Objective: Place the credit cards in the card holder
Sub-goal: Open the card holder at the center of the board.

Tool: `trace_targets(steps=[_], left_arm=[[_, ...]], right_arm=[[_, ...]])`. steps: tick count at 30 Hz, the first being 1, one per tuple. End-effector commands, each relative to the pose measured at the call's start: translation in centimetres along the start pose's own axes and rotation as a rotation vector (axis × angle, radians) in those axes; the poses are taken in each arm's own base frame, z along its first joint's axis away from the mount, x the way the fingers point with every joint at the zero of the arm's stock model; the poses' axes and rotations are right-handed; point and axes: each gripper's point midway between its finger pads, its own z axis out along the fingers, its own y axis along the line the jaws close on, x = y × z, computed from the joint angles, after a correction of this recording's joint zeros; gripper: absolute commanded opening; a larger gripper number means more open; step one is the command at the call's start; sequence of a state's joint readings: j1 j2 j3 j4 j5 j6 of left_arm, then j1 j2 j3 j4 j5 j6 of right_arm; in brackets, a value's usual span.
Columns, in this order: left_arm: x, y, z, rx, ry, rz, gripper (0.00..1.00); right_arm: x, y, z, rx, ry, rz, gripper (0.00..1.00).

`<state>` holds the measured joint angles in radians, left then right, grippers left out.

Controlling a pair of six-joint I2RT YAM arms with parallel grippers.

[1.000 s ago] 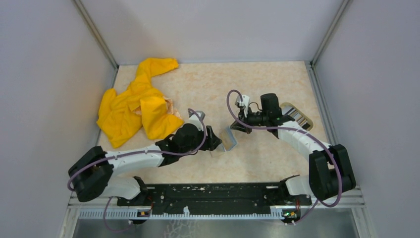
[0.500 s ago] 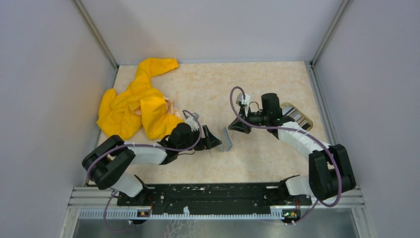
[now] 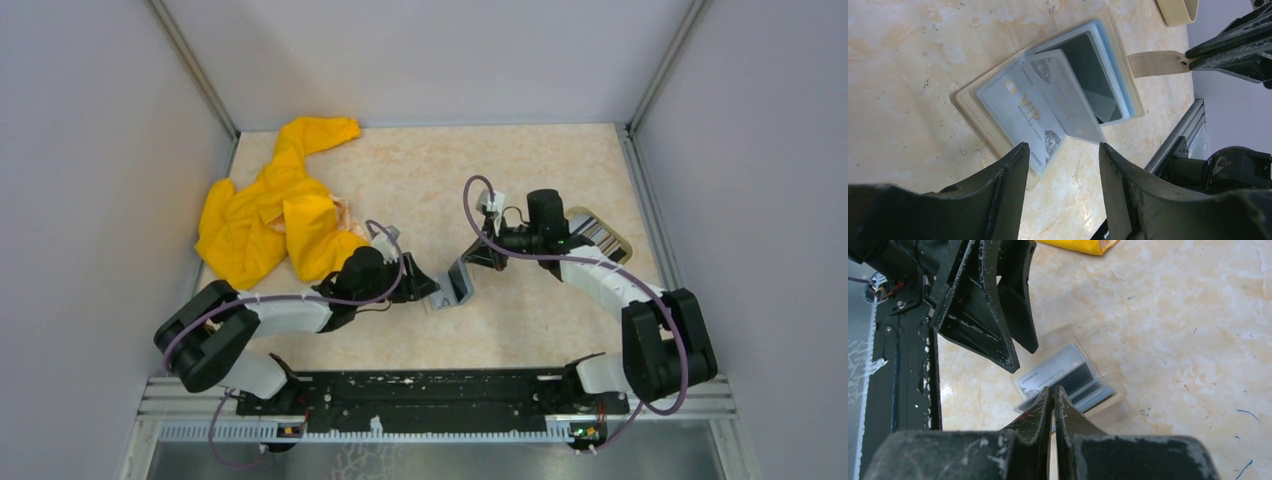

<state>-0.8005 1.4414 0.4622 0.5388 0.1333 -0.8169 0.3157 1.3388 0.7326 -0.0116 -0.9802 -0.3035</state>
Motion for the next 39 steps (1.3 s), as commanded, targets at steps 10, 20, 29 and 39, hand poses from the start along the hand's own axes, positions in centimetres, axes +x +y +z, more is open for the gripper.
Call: trace_targets(steps=[10,20,29,39], left_arm=[[-1.3,-2.3,0.9,0.078,0.004,0.072,0.61],[-0.2,-1.9,1.8,0.098,0.041,0.054,0.64],[-0.1,-1.4,2.6,0.073,0.058,0.069,0.68],[-0.9,-1.2,2.2,0.035,0.038,0.103,0.65]], right_arm=[[-1.7,0.9,-0.2,-0.062,-0.065,-0.031,0.0],[-2.1,1.3,-0.2,-0.086,-0.087,-0.012,0.0],[-1.0,-0.7,-0.2,0.003,-0.036,-0.008,0.0],[3.0,-7.2,-2.5,0.354,0.196,-0.086,0.0]])
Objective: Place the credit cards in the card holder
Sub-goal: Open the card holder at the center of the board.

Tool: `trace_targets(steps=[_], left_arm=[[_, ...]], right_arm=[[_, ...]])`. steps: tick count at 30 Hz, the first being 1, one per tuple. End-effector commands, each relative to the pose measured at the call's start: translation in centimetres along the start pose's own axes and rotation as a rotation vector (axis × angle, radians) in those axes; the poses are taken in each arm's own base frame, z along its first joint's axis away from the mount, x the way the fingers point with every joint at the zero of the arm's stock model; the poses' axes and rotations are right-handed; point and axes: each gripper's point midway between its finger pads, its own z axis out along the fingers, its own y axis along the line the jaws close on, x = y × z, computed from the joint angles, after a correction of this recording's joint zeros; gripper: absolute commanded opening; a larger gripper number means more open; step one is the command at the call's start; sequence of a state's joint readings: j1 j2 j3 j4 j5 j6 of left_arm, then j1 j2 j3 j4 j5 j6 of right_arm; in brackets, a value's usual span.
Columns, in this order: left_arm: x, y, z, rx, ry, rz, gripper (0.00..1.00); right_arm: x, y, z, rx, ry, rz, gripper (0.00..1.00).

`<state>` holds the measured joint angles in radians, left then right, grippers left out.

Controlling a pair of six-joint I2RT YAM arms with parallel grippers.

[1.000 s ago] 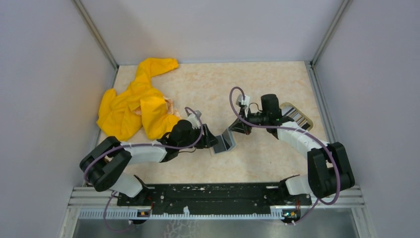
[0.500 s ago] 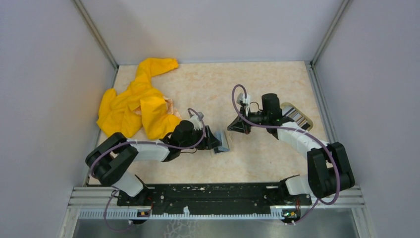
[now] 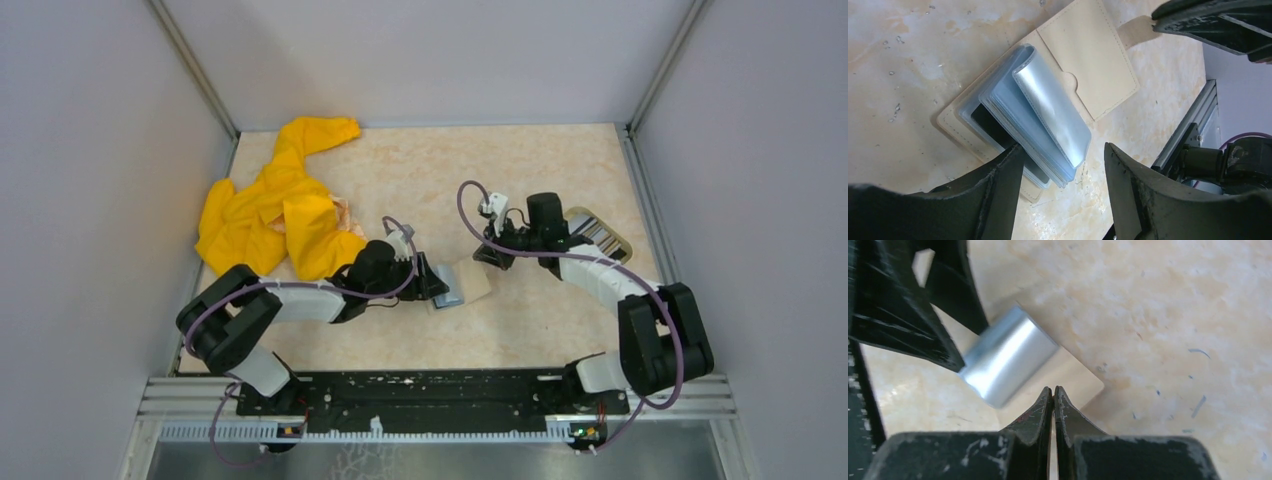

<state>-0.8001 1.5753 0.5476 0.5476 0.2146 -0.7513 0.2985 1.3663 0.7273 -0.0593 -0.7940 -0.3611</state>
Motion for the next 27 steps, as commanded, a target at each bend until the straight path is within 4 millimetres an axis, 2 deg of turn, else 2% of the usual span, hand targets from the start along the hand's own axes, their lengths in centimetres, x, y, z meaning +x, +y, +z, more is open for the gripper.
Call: trace_targets(steps=[1,4,5,7,11,14,22,27], left_arm=[[-2.1,-0.9,-0.2,-0.003,-0.05,0.052,0.65],[-2.4,-0.7,-0.6,-0.026,-0.057,0.071,0.61],[-2.4,-0.6,-0.9,-0.031,-0.06,0.074,0.58],[-2.4,-0.8,-1.3,-0.024,-0.064,0.076,0.55],[-2.4,-0.8,-2.2,-0.023,-0.078,0.078,0.54],[-2.3,-0.6,-2.5,-0.034,-0.083,0.076,0.53],[-1.1,0.0,-0.8,-0.028,-0.025,0.049,0.46],[-1.0,-0.1,0.3,-0.02,-0.005,0.038,0.46]], right_arm=[[0.3,-4.3,-1.1,0.202,0.089,-0.098,0.09],[0.1,-4.5,-1.3,0.22,0.087,-0.104,0.38],[-0.3,-4.4,-1.4,0.219,0.077,-0.111,0.44],[-1.2,-3.6,-1.5,0.186,0.039,-0.132,0.5],[-2.6,1.1,-1.5,-0.04,-0.067,-0.224,0.54],[-2.7,3.5,-1.7,-0.162,-0.114,-0.25,0.56],[-2.6,4.9,-1.4,-0.235,-0.121,-0.246,0.6],[-0.6,5.1,0.6,-0.247,-0.042,-0.19,0.6]])
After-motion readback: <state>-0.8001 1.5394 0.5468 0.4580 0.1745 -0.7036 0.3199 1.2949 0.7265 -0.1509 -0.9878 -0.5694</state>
